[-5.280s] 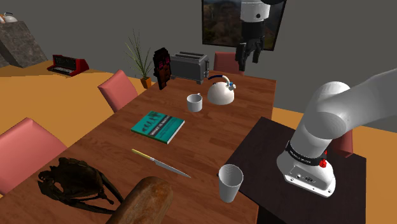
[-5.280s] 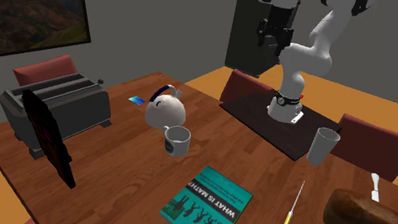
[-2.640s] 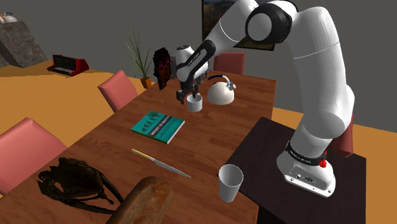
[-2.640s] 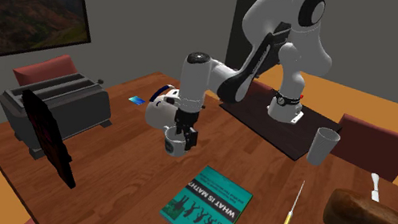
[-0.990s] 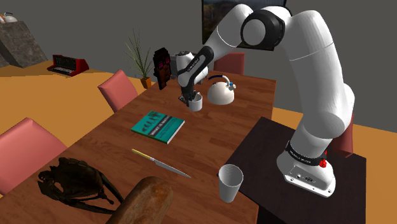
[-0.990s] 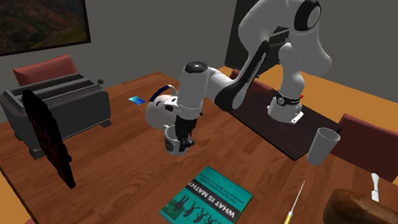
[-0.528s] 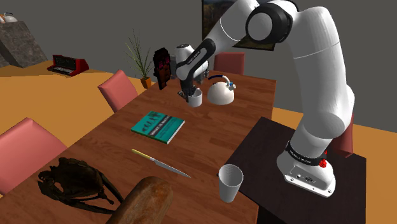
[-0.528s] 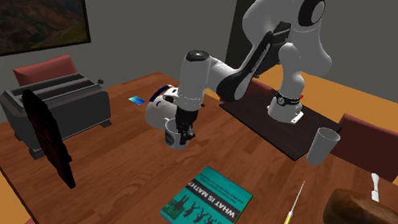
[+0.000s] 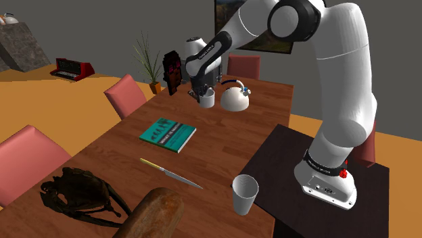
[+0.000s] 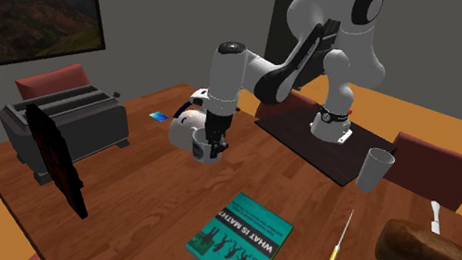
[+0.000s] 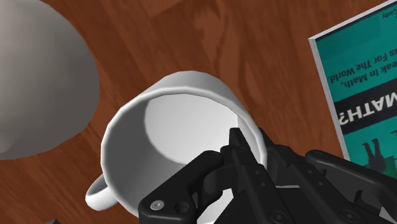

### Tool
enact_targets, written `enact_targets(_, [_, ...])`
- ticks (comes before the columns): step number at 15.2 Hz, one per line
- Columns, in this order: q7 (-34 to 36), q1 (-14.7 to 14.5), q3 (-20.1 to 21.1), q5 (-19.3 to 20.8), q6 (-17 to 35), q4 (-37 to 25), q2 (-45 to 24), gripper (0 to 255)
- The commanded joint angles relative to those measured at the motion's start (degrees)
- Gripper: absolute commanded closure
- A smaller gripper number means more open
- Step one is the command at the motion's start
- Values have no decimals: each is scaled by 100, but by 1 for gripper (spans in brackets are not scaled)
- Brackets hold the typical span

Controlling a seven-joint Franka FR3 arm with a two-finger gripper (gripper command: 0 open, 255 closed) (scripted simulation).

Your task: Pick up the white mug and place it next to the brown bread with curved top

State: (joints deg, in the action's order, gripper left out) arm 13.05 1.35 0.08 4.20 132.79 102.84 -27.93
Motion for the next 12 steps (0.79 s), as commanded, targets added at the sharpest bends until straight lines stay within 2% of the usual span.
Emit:
enact_targets(1, [-15, 5, 2, -7, -121, -41, 80, 255])
enact_targets(12, [-62, 9, 15, -38, -798, -287, 511, 255])
